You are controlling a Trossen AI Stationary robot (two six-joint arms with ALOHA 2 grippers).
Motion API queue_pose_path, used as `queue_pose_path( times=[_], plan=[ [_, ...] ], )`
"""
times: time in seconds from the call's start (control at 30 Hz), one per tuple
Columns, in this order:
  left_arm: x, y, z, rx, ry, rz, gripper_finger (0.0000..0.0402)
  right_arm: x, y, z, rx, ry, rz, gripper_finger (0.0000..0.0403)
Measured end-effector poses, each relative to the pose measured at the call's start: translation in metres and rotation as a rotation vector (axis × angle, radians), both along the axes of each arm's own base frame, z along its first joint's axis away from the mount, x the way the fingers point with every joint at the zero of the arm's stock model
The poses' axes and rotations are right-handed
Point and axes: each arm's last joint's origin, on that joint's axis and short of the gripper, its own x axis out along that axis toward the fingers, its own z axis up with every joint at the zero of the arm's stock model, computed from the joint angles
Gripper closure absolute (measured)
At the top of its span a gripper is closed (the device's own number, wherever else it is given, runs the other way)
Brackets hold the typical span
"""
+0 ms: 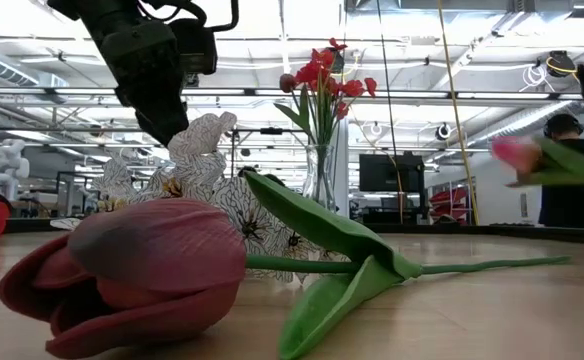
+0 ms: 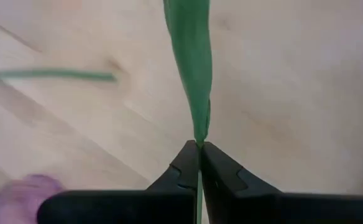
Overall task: Sort flowers into vase by color
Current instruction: Put the pink flower into the purple vase
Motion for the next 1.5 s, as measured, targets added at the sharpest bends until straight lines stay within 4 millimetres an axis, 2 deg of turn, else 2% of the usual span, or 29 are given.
queue_pose_path(
  times=[0.27, 0.43, 0.73, 0.87, 0.97, 1.23, 1.5],
  plan=[
    [-0.002, -0.011, 0.000, -0.029, -0.004, 0.011, 0.0185, -0.014, -0.006, 0.021, -0.066, -0.267, -0.008, 0.0403],
    [-0.002, -0.025, 0.002, -0.071, -0.048, 0.027, 0.0185, -0.022, -0.008, 0.035, -0.136, -0.362, 0.017, 0.0403],
    [-0.001, -0.054, 0.009, -0.126, -0.199, 0.123, 0.0185, -0.034, -0.010, 0.111, -0.326, -0.437, 0.171, 0.0403],
    [0.001, -0.071, 0.002, -0.191, -0.218, 0.154, 0.0185, -0.035, -0.001, 0.131, -0.394, -0.495, 0.257, 0.0402],
    [0.005, -0.087, -0.007, -0.234, -0.207, 0.158, 0.0185, -0.037, 0.008, 0.136, -0.429, -0.552, 0.295, 0.0402],
    [0.030, -0.134, -0.018, -0.260, -0.166, 0.117, 0.0185, -0.057, 0.029, 0.126, -0.423, -0.610, 0.335, 0.0402],
    [0.055, -0.152, -0.023, -0.258, -0.167, 0.113, 0.0185, -0.071, 0.047, 0.120, -0.414, -0.752, 0.342, 0.0402]
  ],
)
